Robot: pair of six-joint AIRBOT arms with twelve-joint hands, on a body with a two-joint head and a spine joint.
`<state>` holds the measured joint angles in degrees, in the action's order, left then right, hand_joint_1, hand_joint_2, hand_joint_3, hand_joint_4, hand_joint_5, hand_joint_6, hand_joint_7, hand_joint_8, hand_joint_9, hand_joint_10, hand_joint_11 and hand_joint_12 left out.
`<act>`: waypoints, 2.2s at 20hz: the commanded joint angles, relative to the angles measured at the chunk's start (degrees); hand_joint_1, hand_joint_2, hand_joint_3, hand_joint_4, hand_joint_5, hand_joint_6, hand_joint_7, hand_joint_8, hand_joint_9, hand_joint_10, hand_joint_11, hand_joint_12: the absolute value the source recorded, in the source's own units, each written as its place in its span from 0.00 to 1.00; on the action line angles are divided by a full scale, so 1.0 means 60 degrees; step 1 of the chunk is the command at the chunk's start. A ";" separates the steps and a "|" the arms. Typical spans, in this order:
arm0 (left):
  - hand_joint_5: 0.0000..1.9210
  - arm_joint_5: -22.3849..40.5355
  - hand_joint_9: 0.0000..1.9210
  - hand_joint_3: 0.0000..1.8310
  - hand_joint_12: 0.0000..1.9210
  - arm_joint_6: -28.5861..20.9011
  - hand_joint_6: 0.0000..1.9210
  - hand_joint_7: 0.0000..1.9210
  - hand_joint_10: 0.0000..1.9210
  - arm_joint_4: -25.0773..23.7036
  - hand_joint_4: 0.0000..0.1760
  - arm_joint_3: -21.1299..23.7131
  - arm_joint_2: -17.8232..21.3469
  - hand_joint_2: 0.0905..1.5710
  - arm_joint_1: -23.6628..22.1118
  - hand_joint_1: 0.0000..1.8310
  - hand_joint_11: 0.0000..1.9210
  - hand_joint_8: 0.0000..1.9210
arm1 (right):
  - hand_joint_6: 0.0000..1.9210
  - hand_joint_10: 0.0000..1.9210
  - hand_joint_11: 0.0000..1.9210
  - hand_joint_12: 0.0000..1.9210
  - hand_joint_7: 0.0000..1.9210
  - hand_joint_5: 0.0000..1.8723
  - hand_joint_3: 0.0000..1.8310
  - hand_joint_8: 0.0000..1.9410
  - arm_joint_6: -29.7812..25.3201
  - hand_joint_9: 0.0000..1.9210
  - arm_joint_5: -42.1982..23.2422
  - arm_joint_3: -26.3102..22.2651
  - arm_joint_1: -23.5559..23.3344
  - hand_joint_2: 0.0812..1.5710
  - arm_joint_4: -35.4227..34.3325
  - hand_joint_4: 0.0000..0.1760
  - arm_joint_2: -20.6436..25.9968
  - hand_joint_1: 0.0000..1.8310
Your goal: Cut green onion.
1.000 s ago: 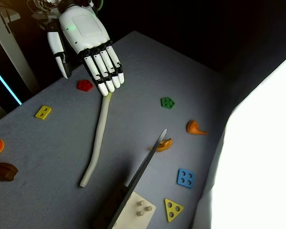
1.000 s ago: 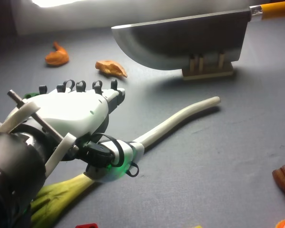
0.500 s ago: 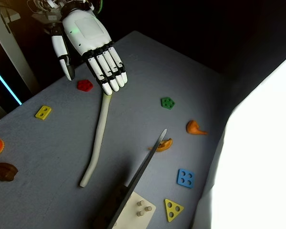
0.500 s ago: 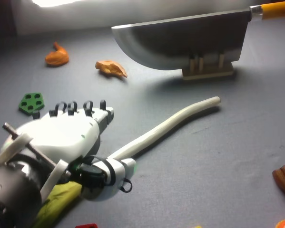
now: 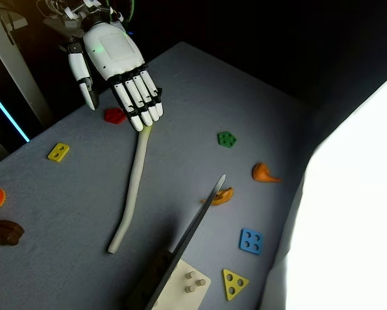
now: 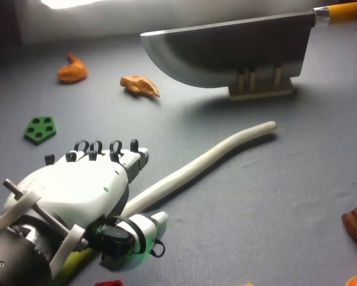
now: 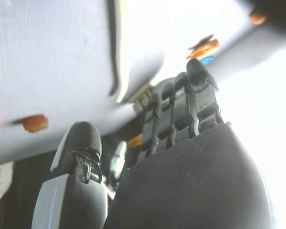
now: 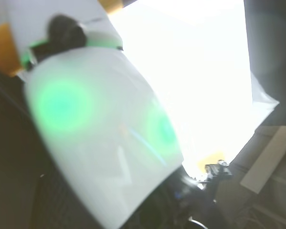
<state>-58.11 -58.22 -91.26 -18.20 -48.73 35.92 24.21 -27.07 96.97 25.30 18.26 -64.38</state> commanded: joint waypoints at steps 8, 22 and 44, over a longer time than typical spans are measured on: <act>0.04 -0.0500 0.05 0.00 0.26 -0.0019 0.00 0.05 0.00 -0.0920 0.17 0.0009 -0.0024 0.87 -0.0092 0.24 0.00 0.00 | 0.00 0.00 0.00 0.00 0.00 0.00 0.00 0.00 -0.1442 0.00 -0.1541 0.1341 0.0377 0.62 0.0680 0.11 -0.0922 0.62; 0.07 -0.0455 0.06 0.00 0.26 0.0019 0.00 0.06 0.00 -0.1313 0.17 0.0060 -0.0060 0.87 0.0153 0.29 0.00 0.00 | 0.00 0.00 0.00 0.00 0.00 0.00 0.00 0.00 -0.0755 0.00 -0.1722 0.2316 0.0673 0.62 0.0305 0.04 -0.2004 0.61; 0.08 -0.1377 0.09 0.00 0.30 -0.1506 0.00 0.09 0.01 -0.2288 0.16 -0.0273 -0.1151 0.89 0.1593 0.30 0.00 0.01 | 0.99 1.00 0.94 1.00 0.86 0.69 0.00 1.00 -0.0717 0.91 -0.1852 0.2380 0.0397 0.74 0.0262 1.00 -0.2043 0.86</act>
<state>-63.79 -67.11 -100.51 -19.73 -55.44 45.67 19.81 -33.36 110.76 28.27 21.69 -77.17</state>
